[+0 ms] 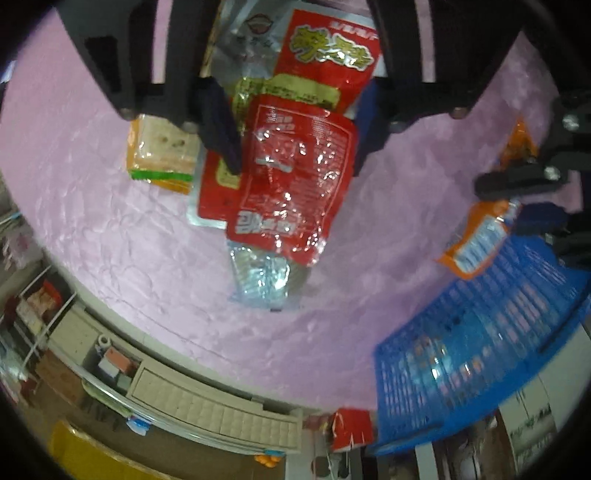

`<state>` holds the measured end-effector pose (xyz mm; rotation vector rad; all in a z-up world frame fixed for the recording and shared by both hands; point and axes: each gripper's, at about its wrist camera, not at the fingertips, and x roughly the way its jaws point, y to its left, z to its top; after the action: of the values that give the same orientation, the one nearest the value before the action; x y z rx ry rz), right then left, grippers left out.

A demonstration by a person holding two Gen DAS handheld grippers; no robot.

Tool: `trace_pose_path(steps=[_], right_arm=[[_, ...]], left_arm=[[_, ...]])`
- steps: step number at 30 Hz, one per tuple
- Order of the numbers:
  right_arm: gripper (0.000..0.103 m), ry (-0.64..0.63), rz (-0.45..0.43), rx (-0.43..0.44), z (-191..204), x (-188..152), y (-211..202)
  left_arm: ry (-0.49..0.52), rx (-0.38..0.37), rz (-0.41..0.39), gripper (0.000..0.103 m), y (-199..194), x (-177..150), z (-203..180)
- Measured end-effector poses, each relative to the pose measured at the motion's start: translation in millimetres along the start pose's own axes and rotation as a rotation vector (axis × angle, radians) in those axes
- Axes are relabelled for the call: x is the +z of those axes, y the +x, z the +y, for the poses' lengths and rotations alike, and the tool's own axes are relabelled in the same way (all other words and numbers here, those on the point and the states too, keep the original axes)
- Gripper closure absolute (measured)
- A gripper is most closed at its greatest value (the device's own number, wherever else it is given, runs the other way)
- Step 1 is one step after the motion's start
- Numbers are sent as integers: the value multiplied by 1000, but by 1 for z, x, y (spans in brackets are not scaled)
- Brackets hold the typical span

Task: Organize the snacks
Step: 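Hold the candy bar in the left gripper while the right gripper grasps a red spicy-strip packet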

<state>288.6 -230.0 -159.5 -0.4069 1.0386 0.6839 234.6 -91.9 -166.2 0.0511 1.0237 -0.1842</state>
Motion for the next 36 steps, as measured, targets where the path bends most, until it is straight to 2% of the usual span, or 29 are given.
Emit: trace_pose_path(steps=[5,9,16,18,24,27,31,36], right_arm=[[63,47,-60,15,1,-11,-20],[68,86,-93,33,4,-19,-34],[69,184,-140,70,9,-37,-60],[68,195,-133,74,10,-42,-61],[68,295,-76,155,17,-71,-50],[68,300,-76,185,30,-80,-53],[68,289,-101,159,41,-84,-62],[68,289,-119,185,50,-77,-80]], left_arm=[[-11,6,-6,88,-5,-1,0],[-3,8,-15,88,-13,-6,-4],[-3,-14,-41,88,-37,-13,-8],[0,-17,-47,88,-43,-16,-9],[3,-18,-36,88,-54,-38,-11],[-6,-24,-26,88,-57,-50,-10],[-7,-28,-25,88,-63,-64,-10],[-7,-36,-48,88,-80,-70,-9]])
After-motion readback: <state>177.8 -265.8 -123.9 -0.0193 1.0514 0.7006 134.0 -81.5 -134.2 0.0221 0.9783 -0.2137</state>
